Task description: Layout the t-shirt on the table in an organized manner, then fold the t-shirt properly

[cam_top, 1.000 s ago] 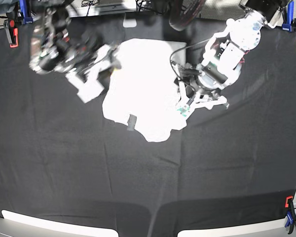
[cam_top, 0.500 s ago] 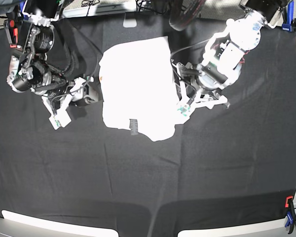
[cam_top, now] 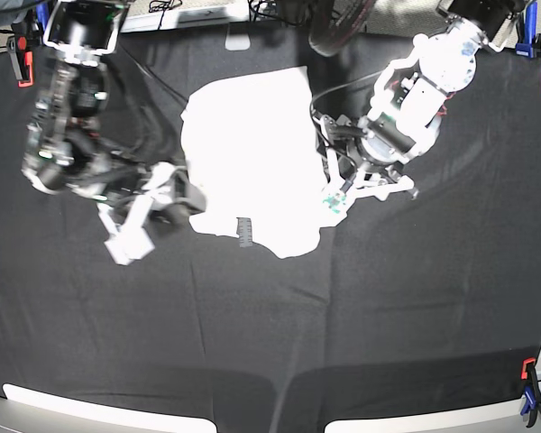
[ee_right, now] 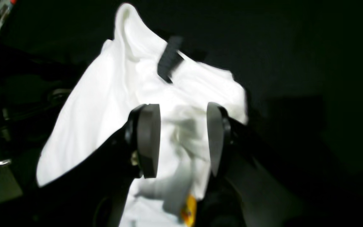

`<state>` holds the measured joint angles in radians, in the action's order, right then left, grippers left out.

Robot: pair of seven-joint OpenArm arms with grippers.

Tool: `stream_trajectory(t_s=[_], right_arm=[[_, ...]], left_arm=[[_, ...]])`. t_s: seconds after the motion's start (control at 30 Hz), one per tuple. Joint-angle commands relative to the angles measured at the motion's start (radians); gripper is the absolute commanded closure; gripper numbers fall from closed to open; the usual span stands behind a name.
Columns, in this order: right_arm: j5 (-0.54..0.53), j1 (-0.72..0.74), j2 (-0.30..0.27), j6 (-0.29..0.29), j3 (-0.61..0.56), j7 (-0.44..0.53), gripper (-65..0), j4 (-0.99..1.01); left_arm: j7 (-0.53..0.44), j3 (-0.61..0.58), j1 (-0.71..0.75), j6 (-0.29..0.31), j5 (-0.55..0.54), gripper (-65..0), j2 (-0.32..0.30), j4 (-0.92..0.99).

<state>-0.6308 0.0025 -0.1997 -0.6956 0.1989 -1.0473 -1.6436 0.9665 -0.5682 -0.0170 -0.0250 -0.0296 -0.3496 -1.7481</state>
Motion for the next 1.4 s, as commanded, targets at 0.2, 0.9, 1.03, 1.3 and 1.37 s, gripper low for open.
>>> stream_trajectory(t_s=[0.2, 0.9, 1.03, 1.3, 1.37], right_arm=[[0.17, 0.024, -0.008, 0.047, -0.156, 0.179, -23.5, 0.072], [0.228, 0.346, 0.051, 0.119, -0.296, 0.11, -23.5, 0.071], [0.228, 0.345, 0.05, 0.119, -0.296, 0.026, -23.5, 0.007], [0.228, 0.293, 0.05, 0.104, -0.296, -0.082, -23.5, -0.086], [0.229, 0.255, 0.05, 0.104, -0.286, -0.082, -23.5, -0.106]], left_arm=[[-0.017, 0.005, -0.016, -0.008, 0.002, -26.0, 0.0, -0.016], [0.037, 0.005, -0.016, -0.085, 0.276, -26.0, -0.006, -0.058], [0.055, 0.005, -0.017, -0.161, 0.285, -26.0, -0.048, -0.159], [0.036, 0.207, 0.005, -0.211, 0.116, -26.0, -0.136, -0.242], [0.039, 0.314, 0.033, -0.195, 0.034, -26.0, -0.148, -0.243]])
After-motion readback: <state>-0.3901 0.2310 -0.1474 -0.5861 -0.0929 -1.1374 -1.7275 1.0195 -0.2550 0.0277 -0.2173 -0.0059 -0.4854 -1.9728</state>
